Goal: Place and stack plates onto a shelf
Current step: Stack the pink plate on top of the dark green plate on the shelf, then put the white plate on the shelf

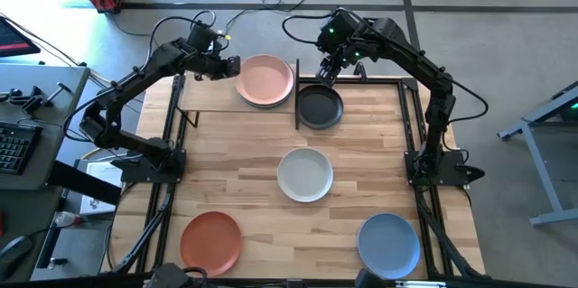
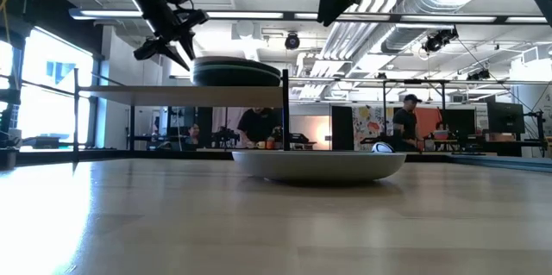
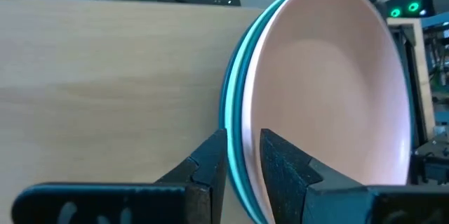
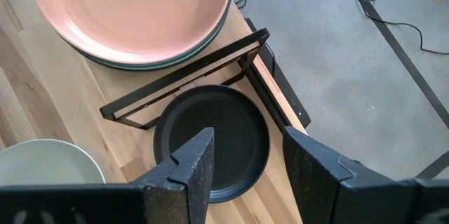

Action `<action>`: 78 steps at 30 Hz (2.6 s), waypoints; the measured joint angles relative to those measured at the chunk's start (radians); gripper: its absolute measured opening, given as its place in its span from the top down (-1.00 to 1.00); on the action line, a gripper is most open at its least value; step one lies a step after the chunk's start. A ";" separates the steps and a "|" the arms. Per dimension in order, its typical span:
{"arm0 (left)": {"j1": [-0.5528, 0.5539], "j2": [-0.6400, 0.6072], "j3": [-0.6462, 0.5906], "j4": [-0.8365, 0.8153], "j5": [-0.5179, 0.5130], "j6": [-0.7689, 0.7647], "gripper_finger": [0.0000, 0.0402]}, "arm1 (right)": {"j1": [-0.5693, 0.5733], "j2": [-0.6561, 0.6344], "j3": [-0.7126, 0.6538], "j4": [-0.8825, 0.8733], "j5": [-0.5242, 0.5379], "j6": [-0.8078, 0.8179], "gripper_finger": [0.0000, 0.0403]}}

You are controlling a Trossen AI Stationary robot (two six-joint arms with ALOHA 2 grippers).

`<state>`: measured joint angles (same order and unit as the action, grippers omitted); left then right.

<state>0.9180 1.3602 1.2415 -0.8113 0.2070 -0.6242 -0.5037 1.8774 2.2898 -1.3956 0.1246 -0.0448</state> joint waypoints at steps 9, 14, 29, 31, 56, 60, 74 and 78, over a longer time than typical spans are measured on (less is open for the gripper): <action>0.000 0.000 0.000 -0.021 0.001 0.000 0.63 | 0.000 0.000 0.000 0.000 0.000 0.000 0.27; -0.016 0.007 0.000 -0.021 -0.002 0.000 0.63 | 0.000 0.000 0.000 0.001 0.000 0.000 0.27; -0.027 -0.026 0.000 0.005 -0.011 0.017 0.63 | 0.000 0.000 0.000 0.001 0.000 0.000 0.27; -0.027 -0.039 0.000 0.005 -0.013 0.030 0.63 | 0.000 0.000 0.000 0.000 0.000 0.002 0.27; -0.525 -0.181 0.000 -0.298 -0.018 0.026 0.63 | 0.122 0.001 -0.262 -0.175 -0.310 0.084 0.27; -0.608 -0.181 0.000 -0.301 -0.018 0.026 0.63 | 0.200 0.001 -0.375 -0.173 -0.316 0.167 0.27; -0.844 -0.181 -0.001 -0.405 -0.033 -0.001 0.63 | 0.503 0.001 -0.609 0.040 -0.365 0.410 0.34; -0.905 -0.181 -0.001 -0.405 -0.050 -0.025 0.63 | 0.583 0.001 -0.652 0.150 -0.362 0.421 0.34</action>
<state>0.0135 1.1793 1.2407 -1.2160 0.1573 -0.6495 0.0795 1.8782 1.6380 -1.2460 -0.2374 0.3762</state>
